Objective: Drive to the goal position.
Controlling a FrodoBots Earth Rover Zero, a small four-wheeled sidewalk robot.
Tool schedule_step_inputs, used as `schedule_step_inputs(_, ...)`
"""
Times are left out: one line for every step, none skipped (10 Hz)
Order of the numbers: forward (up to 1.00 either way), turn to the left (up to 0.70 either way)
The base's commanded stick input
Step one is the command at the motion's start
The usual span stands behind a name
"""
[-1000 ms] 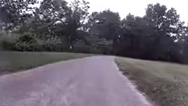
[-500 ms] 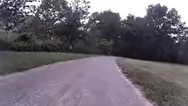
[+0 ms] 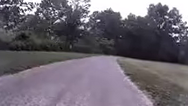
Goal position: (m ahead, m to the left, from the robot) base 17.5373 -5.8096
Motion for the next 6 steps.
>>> schedule_step_inputs(0.70, -0.01)
schedule_step_inputs(0.70, 0.00)
schedule_step_inputs(0.70, 0.00)
schedule_step_inputs(0.70, 0.00)
schedule_step_inputs(0.70, 0.00)
schedule_step_inputs(0.70, 0.00)
